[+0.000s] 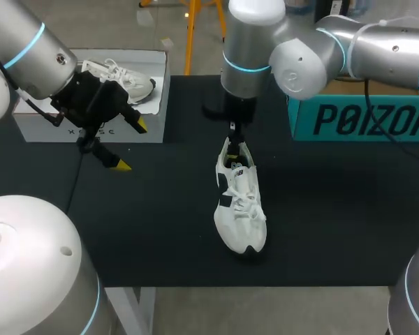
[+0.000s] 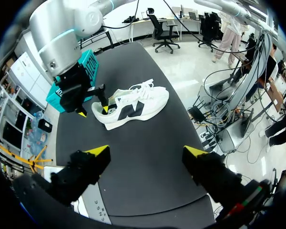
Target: Take the shoe out of the shoebox, open the shoe tongue, remove and reinsert the insole, then place the shoe into the shoebox
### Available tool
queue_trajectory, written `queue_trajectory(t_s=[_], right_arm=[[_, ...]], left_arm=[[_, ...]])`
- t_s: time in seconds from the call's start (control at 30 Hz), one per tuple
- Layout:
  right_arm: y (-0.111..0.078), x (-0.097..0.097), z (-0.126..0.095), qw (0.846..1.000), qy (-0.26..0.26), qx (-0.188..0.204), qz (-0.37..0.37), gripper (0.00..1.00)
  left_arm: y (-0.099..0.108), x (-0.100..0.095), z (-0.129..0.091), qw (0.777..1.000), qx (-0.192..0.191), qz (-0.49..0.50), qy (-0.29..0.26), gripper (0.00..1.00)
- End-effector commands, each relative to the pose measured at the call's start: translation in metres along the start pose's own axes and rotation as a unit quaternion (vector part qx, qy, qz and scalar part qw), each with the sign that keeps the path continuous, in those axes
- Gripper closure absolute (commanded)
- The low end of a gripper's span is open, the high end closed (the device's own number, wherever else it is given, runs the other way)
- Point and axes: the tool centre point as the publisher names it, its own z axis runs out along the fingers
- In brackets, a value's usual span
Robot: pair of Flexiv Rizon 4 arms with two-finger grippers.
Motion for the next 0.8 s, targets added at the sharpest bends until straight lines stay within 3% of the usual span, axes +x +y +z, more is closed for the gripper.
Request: queue_trajectory(t_s=[0.03, 0.1, 0.13, 0.17, 0.2, 0.23, 0.8], right_arm=[[0.000, -0.006, 0.010, 1.000, 0.006, -0.001, 0.001, 0.00], [-0.001, -0.007, 0.009, 1.000, 0.006, -0.001, -0.001, 0.02], [-0.002, -0.008, 0.009, 1.000, 0.005, 0.000, 0.001, 0.22], [-0.002, -0.008, 0.008, 1.000, 0.004, 0.001, 0.001, 0.48], [-0.003, -0.009, 0.007, 1.000, 0.004, 0.001, 0.000, 0.62], [-0.003, -0.009, 0.006, 1.000, 0.004, 0.001, 0.002, 1.00], [-0.005, 0.013, -0.021, 1.000, -0.020, 0.006, -0.007, 1.00]], left_arm=[[0.000, -0.001, 0.000, 1.000, -0.002, -0.001, 0.002, 0.00], [0.000, -0.001, 0.000, 1.000, -0.002, -0.001, 0.002, 0.00], [0.000, -0.001, 0.000, 1.000, -0.002, -0.001, 0.002, 0.00], [0.000, -0.001, 0.000, 1.000, -0.002, -0.001, 0.002, 0.00], [0.000, -0.001, 0.000, 1.000, -0.002, -0.001, 0.002, 0.00], [0.000, -0.001, 0.000, 1.000, -0.002, -0.001, 0.002, 0.00], [0.000, -0.001, 0.000, 1.000, -0.002, -0.001, 0.002, 0.00]])
